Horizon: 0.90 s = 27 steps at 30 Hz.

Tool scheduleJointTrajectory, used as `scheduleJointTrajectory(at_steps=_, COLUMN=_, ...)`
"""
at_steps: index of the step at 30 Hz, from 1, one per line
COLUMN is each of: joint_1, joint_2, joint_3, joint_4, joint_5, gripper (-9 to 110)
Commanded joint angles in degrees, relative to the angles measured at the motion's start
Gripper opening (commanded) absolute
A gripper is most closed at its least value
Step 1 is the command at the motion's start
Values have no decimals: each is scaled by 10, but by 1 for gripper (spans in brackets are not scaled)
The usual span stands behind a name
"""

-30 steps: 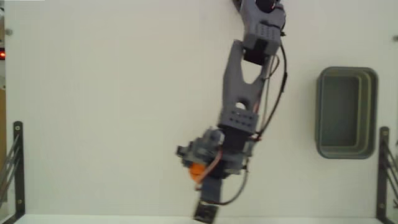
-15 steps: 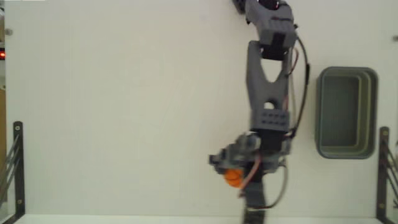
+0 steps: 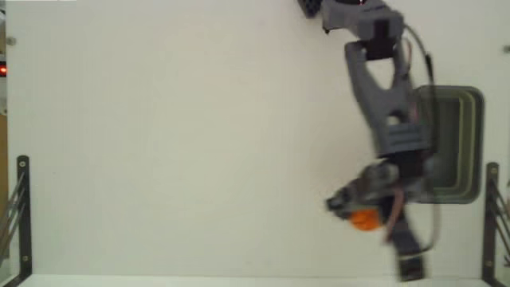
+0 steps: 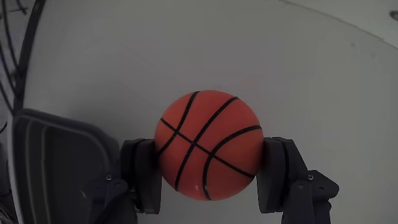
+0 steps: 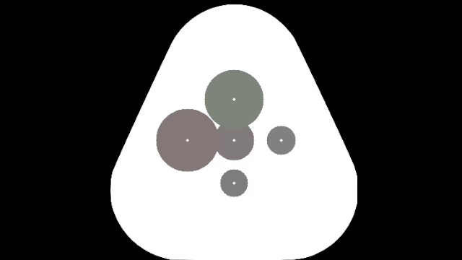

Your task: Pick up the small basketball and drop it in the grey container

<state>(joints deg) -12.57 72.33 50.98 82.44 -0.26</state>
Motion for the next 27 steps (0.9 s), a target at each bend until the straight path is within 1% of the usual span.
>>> scheduleJointTrajectory(at_steps=1, joint_1=-39, joint_2=78, joint_3=16, joint_4=-4, joint_5=3, gripper=87)
scheduleJointTrajectory(at_steps=16, joint_1=-167, joint_2=158, joint_3=98, joint_4=-6, joint_5=3, gripper=87)
scheduleJointTrajectory(at_steps=27, joint_1=-228, joint_2=195, joint_3=137, joint_4=-7, joint_5=3, gripper=87)
